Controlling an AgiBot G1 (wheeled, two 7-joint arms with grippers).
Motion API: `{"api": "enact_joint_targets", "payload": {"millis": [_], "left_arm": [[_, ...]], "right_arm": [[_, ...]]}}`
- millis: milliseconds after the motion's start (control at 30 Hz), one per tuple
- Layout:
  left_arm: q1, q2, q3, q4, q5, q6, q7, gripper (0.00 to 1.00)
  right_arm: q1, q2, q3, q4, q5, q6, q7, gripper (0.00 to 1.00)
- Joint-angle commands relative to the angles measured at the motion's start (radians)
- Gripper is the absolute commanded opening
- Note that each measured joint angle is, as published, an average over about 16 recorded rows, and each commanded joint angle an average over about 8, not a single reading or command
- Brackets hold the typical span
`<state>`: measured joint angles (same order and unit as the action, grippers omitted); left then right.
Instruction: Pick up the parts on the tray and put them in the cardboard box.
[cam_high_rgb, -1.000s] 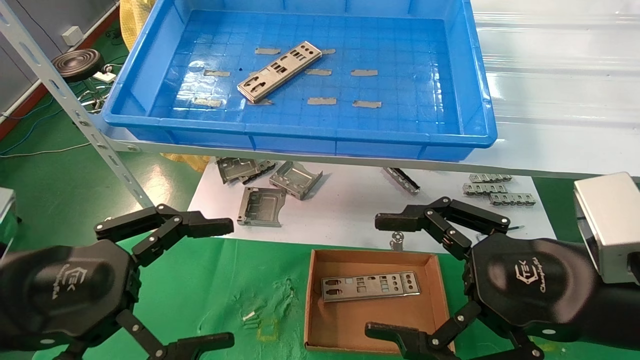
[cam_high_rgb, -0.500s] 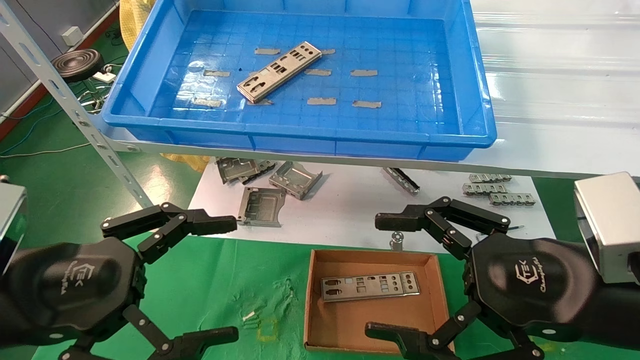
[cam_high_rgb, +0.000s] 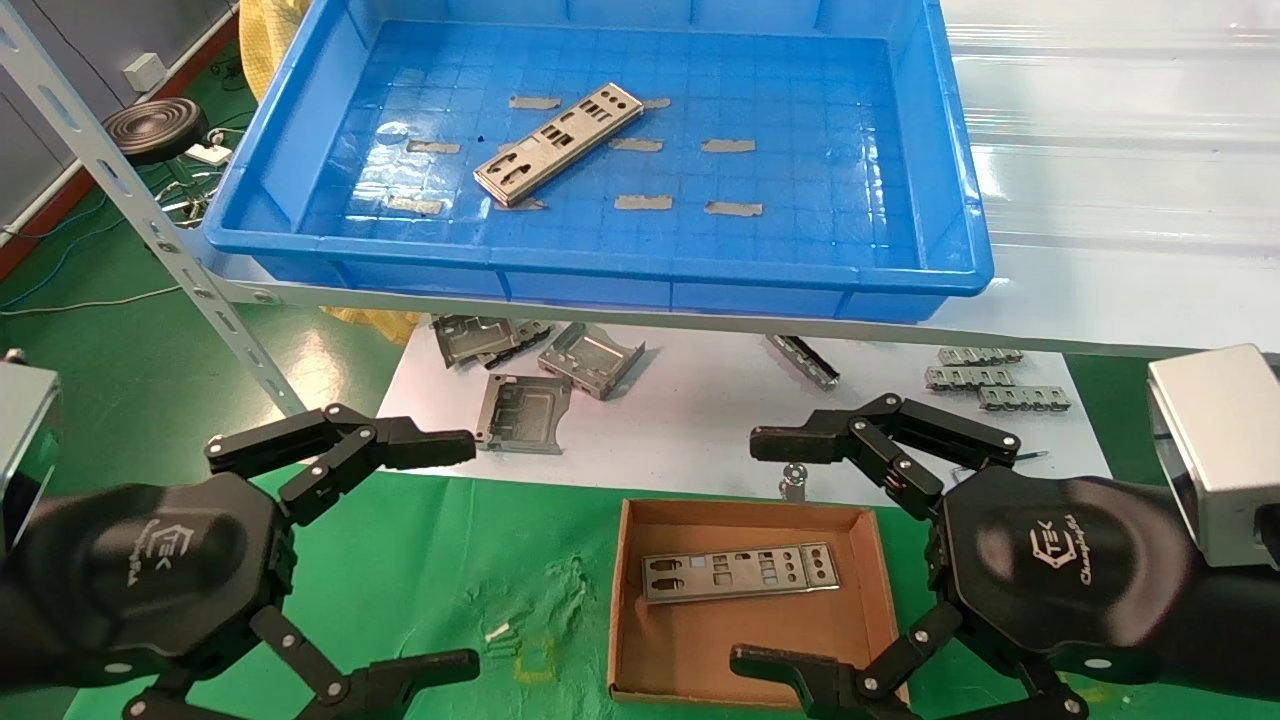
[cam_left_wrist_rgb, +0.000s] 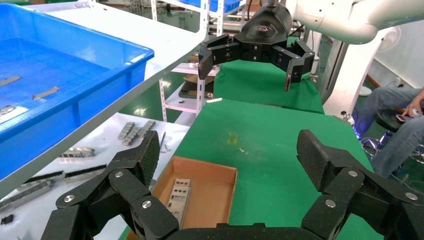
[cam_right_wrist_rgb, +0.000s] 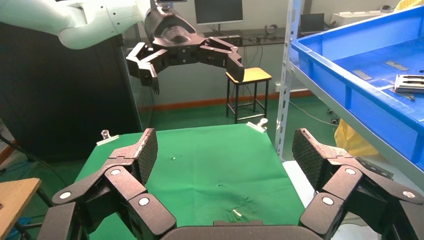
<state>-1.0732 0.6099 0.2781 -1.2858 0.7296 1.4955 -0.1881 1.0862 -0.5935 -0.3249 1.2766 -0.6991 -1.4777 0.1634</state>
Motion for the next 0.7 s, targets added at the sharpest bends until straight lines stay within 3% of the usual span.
{"api": "enact_joint_targets", "payload": {"millis": [33,700], "left_arm": [[0.000,0.000,0.000,0.001,0.000,0.000,0.000,1.00],[-0.001,0.002,0.002,0.003,0.001,0.000,0.001,1.00]], "right_arm": [[0.000,0.000,0.000,0.000,0.000,0.000,0.000,1.00],[0.000,0.000,0.000,0.000,0.000,0.000,0.000,1.00]]}}
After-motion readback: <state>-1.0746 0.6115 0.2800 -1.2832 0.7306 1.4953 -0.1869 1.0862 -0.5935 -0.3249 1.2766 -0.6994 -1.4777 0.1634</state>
